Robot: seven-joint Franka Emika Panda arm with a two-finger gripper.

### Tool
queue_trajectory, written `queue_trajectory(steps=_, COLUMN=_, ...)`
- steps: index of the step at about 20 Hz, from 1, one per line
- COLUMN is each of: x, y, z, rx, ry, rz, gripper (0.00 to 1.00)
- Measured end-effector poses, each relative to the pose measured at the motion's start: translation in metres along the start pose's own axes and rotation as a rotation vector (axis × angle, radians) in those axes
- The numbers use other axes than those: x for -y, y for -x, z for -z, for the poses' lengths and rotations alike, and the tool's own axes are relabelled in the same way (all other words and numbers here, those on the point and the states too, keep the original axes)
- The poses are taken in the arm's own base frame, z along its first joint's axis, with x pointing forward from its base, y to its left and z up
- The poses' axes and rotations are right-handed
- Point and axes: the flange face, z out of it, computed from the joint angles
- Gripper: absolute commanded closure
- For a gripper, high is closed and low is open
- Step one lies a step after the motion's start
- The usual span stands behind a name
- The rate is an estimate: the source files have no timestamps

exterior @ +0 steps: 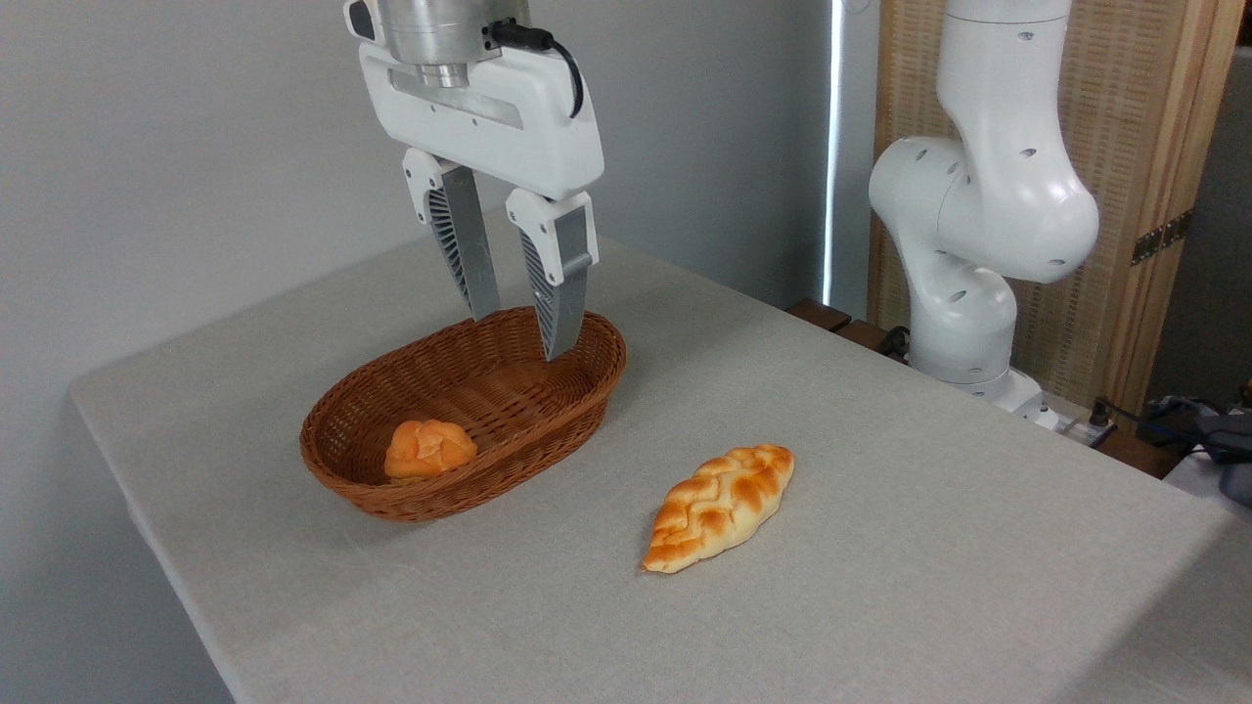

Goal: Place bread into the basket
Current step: 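Move the open gripper from above the basket to the braided bread roll, then lower the gripper onto the braided roll and close on it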

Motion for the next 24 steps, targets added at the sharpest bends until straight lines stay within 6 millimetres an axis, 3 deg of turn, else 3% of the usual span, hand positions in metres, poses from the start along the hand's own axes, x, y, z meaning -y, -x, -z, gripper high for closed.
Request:
queue_trajectory(steps=3, x=0.008, y=0.012, z=0.004, rx=-0.025, ry=-0.016, rz=0.02, gripper=0.0)
queue_trajectory(steps=6, x=0.008, y=0.045, z=-0.003, rx=-0.048, ry=-0.018, rz=-0.001, gripper=0.0)
queue_trajectory(steps=9, x=-0.004, y=0.076, z=-0.011, rx=-0.049, ry=0.0, rz=-0.048, gripper=0.0)
queue_trajectory(steps=13, x=-0.005, y=0.112, z=-0.047, rx=-0.016, ry=0.061, rz=-0.031, gripper=0.0)
queue_trajectory(steps=24, x=-0.019, y=0.116, z=-0.132, rx=0.021, ry=0.067, rz=-0.142, gripper=0.0)
